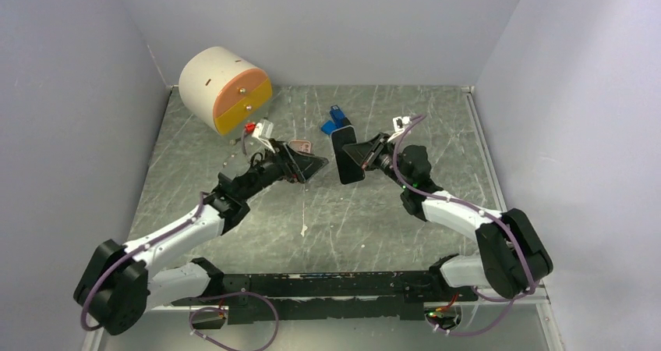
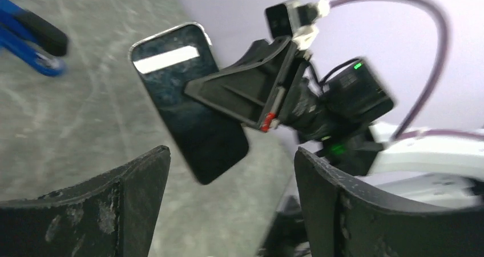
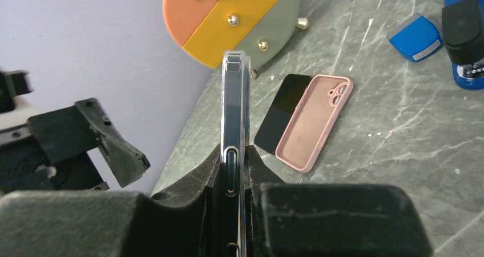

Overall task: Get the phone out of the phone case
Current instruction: Remove the phone case from the phone.

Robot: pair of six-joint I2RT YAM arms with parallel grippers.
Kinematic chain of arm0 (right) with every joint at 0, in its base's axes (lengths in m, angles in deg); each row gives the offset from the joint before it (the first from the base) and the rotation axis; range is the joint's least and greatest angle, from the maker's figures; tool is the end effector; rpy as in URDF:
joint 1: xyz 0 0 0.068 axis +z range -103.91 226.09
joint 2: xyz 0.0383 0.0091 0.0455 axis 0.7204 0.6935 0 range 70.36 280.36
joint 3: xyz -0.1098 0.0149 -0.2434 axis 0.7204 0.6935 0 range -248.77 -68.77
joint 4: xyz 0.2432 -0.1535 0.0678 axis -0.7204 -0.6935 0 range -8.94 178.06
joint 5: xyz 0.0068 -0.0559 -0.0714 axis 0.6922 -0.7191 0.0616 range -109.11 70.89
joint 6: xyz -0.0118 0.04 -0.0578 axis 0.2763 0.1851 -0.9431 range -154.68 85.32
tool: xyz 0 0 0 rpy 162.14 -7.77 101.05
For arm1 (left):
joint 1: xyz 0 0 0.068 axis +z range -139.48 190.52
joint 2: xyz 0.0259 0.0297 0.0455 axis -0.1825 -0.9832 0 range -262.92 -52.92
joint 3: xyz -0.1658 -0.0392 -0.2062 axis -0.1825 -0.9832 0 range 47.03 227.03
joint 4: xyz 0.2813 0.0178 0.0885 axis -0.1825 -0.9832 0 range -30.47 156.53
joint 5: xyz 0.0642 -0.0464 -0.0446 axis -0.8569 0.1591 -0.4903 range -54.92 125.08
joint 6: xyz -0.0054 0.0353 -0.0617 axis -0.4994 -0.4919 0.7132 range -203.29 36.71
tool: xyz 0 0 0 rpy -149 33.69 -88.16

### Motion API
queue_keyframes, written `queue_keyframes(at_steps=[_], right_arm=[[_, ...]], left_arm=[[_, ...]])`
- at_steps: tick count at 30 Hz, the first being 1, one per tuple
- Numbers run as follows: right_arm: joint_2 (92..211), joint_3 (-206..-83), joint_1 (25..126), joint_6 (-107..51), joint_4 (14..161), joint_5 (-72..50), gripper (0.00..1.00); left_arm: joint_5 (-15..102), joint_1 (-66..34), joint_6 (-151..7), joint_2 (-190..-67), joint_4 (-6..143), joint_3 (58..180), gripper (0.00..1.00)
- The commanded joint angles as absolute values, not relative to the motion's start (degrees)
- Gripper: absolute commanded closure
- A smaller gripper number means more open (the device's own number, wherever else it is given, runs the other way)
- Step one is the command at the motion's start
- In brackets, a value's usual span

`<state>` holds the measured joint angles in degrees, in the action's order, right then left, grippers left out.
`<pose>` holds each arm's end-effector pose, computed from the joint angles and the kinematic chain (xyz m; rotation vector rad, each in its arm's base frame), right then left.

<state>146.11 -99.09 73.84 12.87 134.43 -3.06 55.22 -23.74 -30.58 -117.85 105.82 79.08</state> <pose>0.2816 0.1665 0.2081 0.0515 1.6963 1.2308 0.2427 -0.1896 0.2599 0.0580 1.6514 -1.4565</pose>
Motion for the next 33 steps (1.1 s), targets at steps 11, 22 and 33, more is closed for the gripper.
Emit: queue_keyframes(at_steps=[11,22,33], right_arm=[[140.70,-108.61,73.60,18.11,117.07,-3.27,1.00],[140.94,-108.39,73.60,20.93,118.44,-0.52,1.00],[140.58,-108.16,73.61,20.93,118.28,-0.38,1.00]], left_arm=[[21.98,-43.89,-94.09,-118.46,99.79,77.86,0.06],[17.94,-48.51,-107.13,-125.34,114.89,75.94,0.07],[16.43,-52.82,-114.65,-127.82,116.69,76.16,0.07]])
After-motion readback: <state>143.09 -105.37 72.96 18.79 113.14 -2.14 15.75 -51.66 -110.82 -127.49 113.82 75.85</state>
